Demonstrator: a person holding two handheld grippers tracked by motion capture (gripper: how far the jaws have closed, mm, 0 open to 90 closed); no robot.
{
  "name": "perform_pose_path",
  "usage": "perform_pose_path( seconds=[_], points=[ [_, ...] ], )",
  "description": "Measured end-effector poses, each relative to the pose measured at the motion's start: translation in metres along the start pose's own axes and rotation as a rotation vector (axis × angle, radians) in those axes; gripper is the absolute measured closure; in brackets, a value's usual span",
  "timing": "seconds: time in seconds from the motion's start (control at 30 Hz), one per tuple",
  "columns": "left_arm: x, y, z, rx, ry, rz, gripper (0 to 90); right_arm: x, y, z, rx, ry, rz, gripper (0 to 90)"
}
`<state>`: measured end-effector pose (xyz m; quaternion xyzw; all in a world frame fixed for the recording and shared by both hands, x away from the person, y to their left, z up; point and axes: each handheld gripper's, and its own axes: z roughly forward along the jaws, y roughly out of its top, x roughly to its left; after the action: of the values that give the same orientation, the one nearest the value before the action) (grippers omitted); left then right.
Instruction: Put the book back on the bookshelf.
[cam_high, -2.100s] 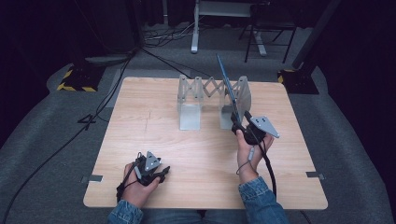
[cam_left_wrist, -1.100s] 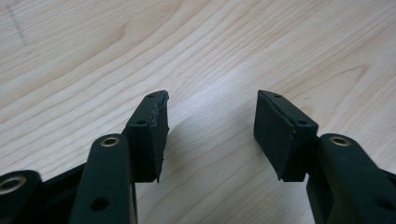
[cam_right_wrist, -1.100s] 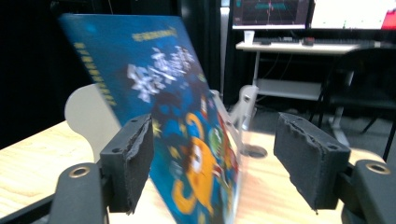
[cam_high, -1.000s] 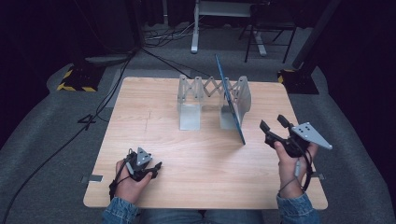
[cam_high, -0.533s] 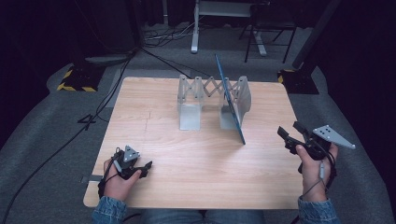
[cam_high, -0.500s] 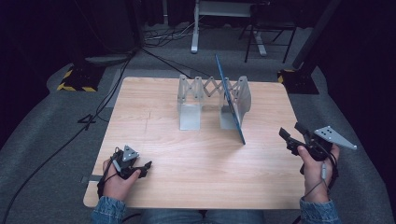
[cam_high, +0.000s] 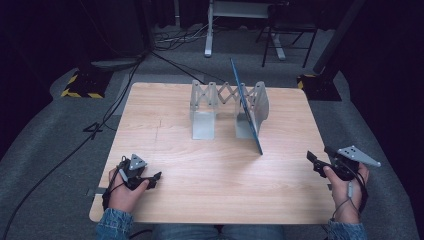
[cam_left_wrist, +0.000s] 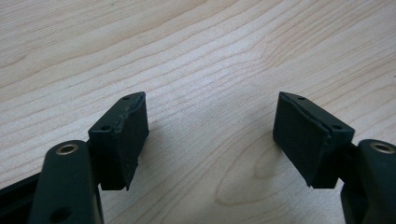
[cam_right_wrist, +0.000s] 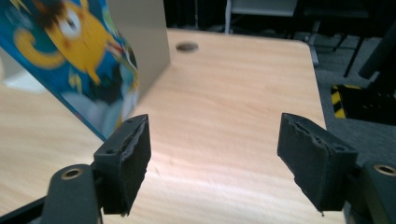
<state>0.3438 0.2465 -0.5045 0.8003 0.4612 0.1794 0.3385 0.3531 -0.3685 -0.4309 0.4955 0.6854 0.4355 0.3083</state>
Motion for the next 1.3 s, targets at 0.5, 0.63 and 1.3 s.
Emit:
perform_pose_path(
  seconds=[0.5,0.63,1.3],
  points=[
    [0.0,0.0,0.0,0.001,0.003,0.0,25.6,-0.01,-0.044,0.027,0.238,-0.023,-0.068,23.4],
    [0.0,0.0,0.0,0.002,0.003,0.0,25.6,-0.01,-0.05,0.031,0.266,-0.018,-0.065,21.7],
    [0.0,0.001,0.001,0.001,0.004,0.0,23.8,-0.008,-0.063,0.039,0.303,0.015,-0.031,11.9]
  ],
)
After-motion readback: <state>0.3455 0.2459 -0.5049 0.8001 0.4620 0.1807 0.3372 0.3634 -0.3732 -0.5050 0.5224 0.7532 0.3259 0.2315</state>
